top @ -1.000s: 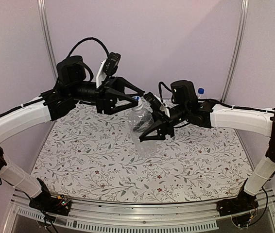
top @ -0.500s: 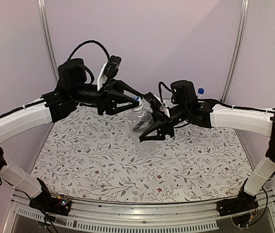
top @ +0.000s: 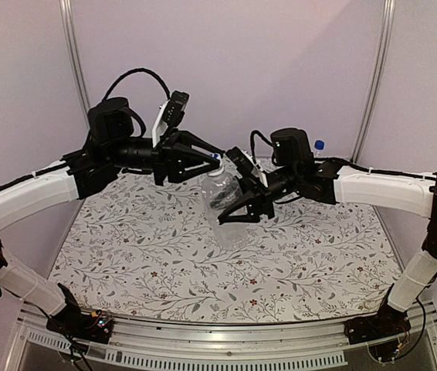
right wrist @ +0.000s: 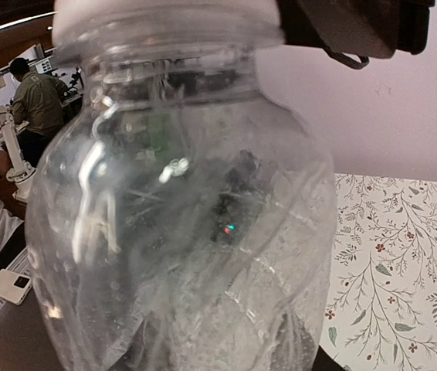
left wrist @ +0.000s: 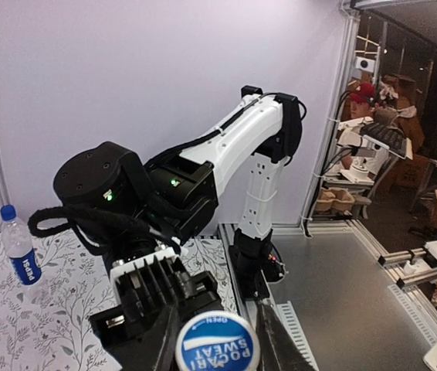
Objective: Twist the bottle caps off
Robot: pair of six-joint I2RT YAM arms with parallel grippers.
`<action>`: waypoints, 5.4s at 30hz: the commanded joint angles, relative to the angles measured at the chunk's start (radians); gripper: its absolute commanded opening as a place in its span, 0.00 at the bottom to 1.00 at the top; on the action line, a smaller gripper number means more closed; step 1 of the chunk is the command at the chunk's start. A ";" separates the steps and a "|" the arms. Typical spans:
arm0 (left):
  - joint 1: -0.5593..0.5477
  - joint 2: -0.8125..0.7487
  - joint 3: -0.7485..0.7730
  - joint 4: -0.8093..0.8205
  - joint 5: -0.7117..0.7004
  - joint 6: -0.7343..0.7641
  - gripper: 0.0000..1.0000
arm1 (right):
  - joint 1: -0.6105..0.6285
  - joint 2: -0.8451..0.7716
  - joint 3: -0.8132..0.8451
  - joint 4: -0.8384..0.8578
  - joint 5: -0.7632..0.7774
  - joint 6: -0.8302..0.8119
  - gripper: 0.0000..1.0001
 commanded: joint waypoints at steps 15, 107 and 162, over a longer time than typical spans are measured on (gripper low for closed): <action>-0.126 -0.146 -0.001 -0.119 -0.921 -0.197 0.10 | 0.003 0.006 0.037 -0.014 0.376 0.052 0.41; -0.086 -0.252 -0.434 0.081 -0.733 -0.105 0.90 | -0.105 -0.153 -0.194 0.106 0.324 0.096 0.43; -0.083 -0.054 -0.121 -0.034 -0.352 -0.023 0.00 | -0.011 -0.059 -0.084 0.020 0.283 0.040 0.51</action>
